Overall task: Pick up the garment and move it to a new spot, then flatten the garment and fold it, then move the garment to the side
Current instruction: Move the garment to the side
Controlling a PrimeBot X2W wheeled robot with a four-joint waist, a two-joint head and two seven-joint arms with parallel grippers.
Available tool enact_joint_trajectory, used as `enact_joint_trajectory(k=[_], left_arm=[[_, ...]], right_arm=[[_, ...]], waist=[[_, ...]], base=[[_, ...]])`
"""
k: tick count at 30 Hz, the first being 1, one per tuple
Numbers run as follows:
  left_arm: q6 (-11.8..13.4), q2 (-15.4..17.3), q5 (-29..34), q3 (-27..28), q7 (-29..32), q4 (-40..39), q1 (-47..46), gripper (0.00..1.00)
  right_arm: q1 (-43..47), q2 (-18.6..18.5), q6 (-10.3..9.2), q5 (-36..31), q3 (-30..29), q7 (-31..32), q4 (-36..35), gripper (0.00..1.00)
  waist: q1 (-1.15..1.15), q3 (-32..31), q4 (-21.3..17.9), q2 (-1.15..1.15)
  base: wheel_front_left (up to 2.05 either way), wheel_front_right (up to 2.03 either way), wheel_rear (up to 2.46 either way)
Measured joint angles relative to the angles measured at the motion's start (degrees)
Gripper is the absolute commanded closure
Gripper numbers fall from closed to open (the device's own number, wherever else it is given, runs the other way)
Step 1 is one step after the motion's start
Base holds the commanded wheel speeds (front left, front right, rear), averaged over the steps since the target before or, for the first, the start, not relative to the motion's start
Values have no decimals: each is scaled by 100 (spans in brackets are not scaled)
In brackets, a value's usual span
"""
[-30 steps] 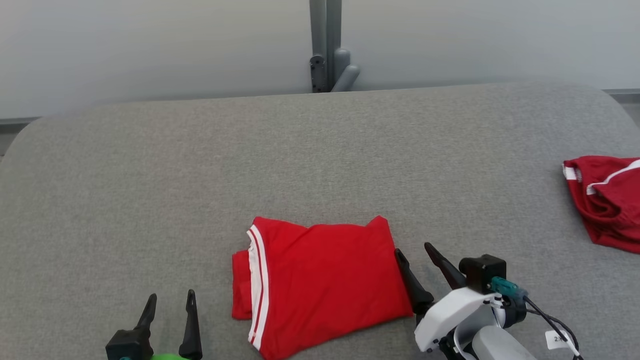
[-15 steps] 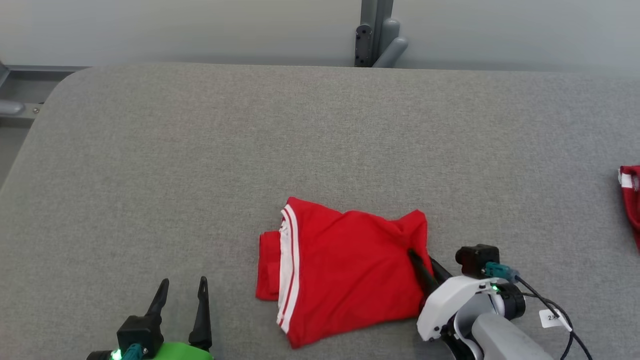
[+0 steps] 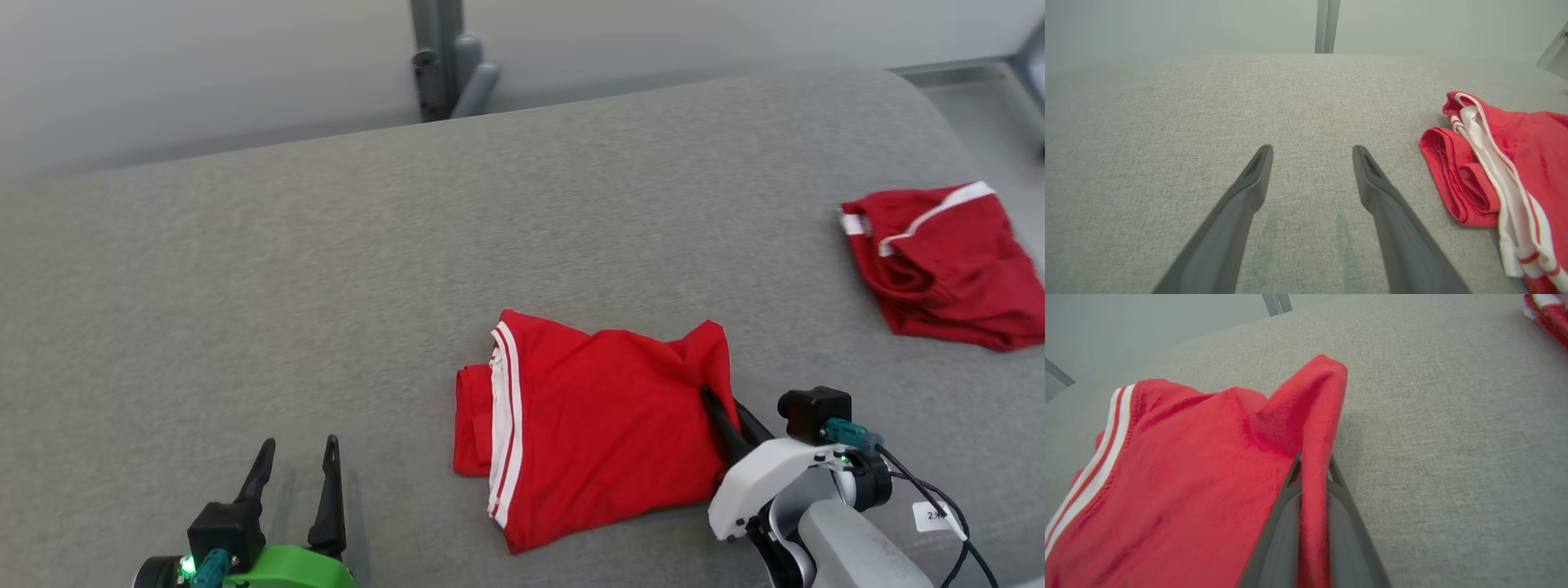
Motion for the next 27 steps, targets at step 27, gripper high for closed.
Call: enact_joint_trajectory(k=[27], left_arm=[[-211, 22, 592, 213, 0, 108, -743, 0]], right_arm=[[-1972, -535, -2, -204, 698, 0, -101, 100]], waist=[[0, 705, -2144, 0]], base=[[0, 0, 0]])
